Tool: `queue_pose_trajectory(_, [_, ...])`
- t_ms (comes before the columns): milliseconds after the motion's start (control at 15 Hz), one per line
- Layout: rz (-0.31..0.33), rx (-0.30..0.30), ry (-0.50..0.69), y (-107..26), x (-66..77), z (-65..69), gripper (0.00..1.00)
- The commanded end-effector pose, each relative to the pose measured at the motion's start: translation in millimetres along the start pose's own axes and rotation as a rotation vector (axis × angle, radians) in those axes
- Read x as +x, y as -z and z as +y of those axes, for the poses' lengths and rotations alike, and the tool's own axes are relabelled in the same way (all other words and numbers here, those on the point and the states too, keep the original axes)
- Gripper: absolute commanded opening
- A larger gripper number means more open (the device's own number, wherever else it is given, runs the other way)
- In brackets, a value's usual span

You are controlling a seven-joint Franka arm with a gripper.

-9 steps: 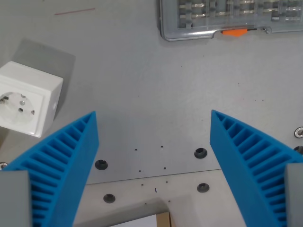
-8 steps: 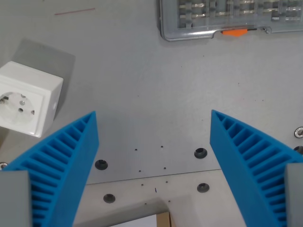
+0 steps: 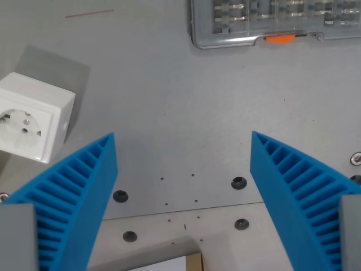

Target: Move above the white socket

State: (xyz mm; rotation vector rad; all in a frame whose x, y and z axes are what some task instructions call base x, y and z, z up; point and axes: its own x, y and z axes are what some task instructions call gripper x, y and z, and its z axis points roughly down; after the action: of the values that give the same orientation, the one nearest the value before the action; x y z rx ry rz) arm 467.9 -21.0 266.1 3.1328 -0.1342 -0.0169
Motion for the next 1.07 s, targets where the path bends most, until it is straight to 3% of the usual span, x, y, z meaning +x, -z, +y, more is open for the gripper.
queue_pose_trajectory(67, [0.012, 0.001, 0.082, -0.9, -0.7, -2.9, 1.00])
queue_pose_trajectory(600, [0.050, 0.000, 0.291, -12.0, -5.5, -16.8, 1.00])
queue_pose_trajectory(1067, [0.092, -0.012, 0.520, -29.3, -14.9, -38.1, 1.00])
